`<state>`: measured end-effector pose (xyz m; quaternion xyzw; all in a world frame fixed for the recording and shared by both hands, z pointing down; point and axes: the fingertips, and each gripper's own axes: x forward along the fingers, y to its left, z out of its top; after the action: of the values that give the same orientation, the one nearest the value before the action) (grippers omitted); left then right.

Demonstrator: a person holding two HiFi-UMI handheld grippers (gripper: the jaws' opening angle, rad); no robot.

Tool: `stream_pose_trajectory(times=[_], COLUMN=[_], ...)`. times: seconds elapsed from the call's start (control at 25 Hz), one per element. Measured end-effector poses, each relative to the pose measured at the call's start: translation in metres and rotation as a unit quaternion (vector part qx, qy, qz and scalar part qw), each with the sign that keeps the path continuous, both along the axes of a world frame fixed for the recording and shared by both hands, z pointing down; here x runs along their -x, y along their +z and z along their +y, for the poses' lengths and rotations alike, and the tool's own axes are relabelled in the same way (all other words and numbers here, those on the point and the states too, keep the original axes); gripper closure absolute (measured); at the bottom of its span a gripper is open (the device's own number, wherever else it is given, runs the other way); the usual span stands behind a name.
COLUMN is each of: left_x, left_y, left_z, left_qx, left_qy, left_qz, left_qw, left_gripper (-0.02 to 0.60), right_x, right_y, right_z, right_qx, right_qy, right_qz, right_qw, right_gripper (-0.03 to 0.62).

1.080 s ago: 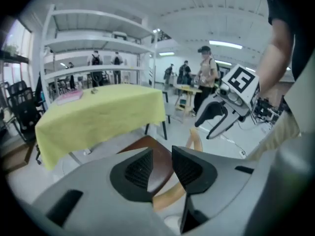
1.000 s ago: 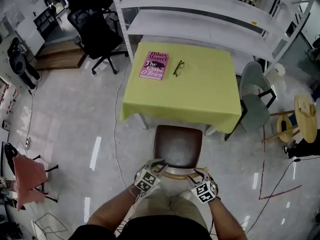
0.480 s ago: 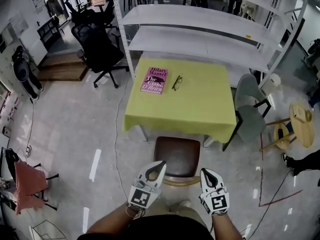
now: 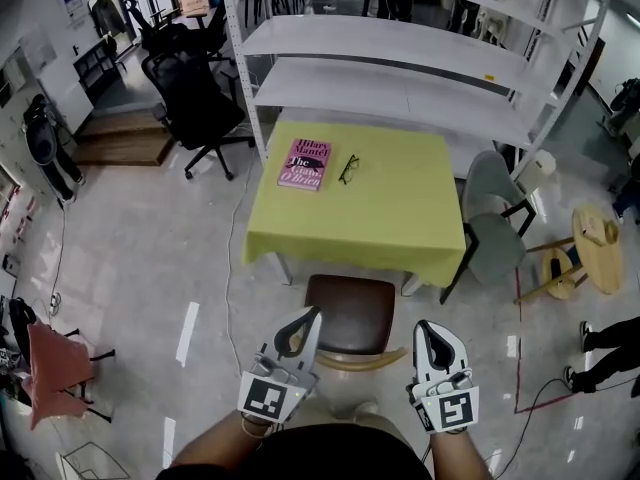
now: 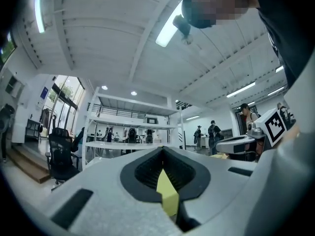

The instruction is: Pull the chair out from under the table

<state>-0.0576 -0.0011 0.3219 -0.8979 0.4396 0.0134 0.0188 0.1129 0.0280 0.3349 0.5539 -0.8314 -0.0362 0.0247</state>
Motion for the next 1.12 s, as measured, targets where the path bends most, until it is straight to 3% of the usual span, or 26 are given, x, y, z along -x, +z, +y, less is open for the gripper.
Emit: stream_pose_trajectory(times=[1.12], left_x=[-0.013], left_y=[0.01], left_z=[-0.011], left_qx=[0.018], left_qy=[0.006], left_qz=[-0.007], left_qw=[0.9998], left_gripper=[0.572], right_x=[-0.005], right_y=[0.007], right_z=[-0.012], right_qx=[0.01], right_qy=[0.003], right_qz=[0.011], right_qw=[1.0], right_gripper=[0.583])
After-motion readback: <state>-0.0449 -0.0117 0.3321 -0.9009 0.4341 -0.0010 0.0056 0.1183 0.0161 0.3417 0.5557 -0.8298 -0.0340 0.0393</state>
